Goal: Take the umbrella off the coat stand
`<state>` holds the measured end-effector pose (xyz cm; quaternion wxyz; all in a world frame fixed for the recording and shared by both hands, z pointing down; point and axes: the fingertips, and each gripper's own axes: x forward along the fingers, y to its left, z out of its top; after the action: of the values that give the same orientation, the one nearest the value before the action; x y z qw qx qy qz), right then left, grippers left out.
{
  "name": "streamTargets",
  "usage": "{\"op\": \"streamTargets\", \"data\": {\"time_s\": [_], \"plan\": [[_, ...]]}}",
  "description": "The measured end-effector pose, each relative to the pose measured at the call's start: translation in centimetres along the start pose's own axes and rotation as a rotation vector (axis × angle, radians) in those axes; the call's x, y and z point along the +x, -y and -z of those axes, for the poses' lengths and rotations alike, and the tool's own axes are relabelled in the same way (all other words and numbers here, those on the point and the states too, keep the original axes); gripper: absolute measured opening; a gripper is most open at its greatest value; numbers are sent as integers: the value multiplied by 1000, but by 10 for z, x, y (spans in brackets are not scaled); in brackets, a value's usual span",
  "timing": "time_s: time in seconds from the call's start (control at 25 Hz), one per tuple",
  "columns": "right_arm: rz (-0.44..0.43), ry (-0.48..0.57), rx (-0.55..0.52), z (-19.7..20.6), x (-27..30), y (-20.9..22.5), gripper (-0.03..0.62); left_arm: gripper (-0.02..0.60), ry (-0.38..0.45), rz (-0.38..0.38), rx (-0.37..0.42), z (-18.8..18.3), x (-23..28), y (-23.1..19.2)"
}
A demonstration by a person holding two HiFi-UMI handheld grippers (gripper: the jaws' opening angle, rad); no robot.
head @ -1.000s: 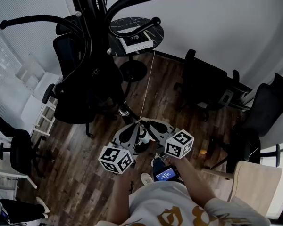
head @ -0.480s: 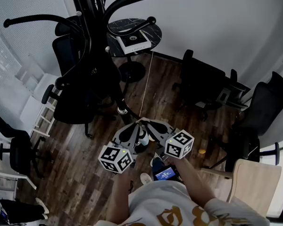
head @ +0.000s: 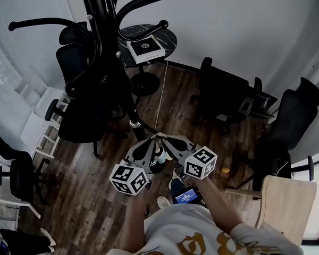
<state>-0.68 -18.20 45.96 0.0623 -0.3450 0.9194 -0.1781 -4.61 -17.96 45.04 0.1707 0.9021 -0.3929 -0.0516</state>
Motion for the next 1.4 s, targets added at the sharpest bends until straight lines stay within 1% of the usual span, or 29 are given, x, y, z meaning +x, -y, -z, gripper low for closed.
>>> {"op": "streamTargets", "data": {"time_s": [0.12, 0.32, 0.48, 0.72, 1.12, 1.4], "plan": [[13, 0, -20, 0, -5, -6, 12, 23, 13, 10, -28, 0, -3, 5], [30, 7, -25, 0, -15, -15, 13, 23, 14, 29, -31, 0, -10, 15], [42, 3, -31, 3, -18, -20, 13, 23, 13, 42, -60, 3, -15, 16], [48, -15, -41, 10, -25, -27, 14, 23, 16, 40, -87, 8, -20, 18], [24, -27, -34, 14, -36, -32, 14, 23, 23, 19, -85, 13, -25, 25], [-3, -8, -16, 6, -52, -42, 14, 23, 33, 2, -76, 8, -34, 44]]}}
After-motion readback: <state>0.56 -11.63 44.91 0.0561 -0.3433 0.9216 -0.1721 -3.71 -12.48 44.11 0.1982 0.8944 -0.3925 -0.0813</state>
